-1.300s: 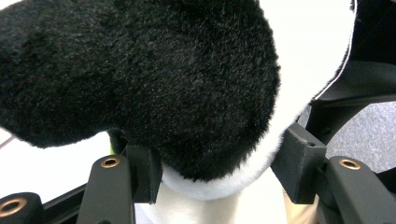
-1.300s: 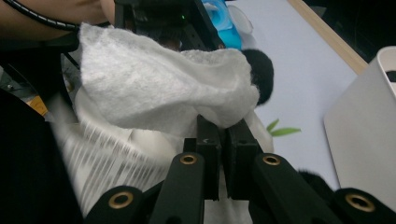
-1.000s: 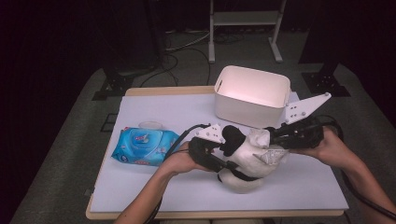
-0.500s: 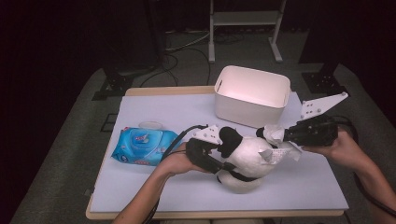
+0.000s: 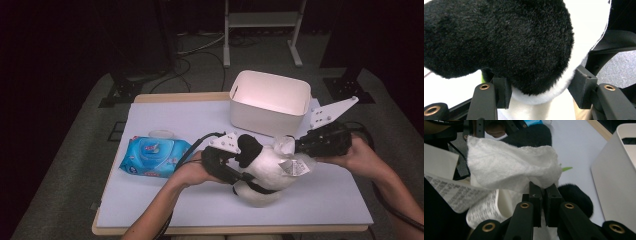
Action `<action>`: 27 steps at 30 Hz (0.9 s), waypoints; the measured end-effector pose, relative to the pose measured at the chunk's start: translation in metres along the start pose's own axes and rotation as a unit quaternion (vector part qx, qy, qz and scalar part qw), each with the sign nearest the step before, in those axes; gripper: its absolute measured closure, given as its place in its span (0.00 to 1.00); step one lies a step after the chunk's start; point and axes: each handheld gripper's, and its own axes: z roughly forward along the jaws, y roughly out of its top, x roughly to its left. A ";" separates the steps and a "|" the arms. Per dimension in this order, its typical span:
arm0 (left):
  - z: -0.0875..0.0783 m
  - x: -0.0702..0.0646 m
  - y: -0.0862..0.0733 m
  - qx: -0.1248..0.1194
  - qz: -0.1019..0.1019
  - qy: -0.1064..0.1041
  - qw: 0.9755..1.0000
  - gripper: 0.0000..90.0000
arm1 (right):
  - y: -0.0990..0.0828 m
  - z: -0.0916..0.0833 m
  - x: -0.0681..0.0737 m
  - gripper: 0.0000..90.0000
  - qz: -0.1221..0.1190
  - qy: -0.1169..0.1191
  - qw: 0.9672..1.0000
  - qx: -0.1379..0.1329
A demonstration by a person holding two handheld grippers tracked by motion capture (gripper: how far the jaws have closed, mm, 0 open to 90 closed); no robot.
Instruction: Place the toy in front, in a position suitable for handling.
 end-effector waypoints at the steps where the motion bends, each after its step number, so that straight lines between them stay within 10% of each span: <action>1: -0.001 0.000 0.002 0.002 0.002 0.002 1.000 0.48 | 0.003 0.001 0.001 0.95 -0.002 0.001 1.000 -0.001; 27: -0.011 0.003 0.010 0.022 0.009 0.023 0.999 0.49 | 0.012 0.003 0.005 0.95 -0.010 0.026 0.999 -0.021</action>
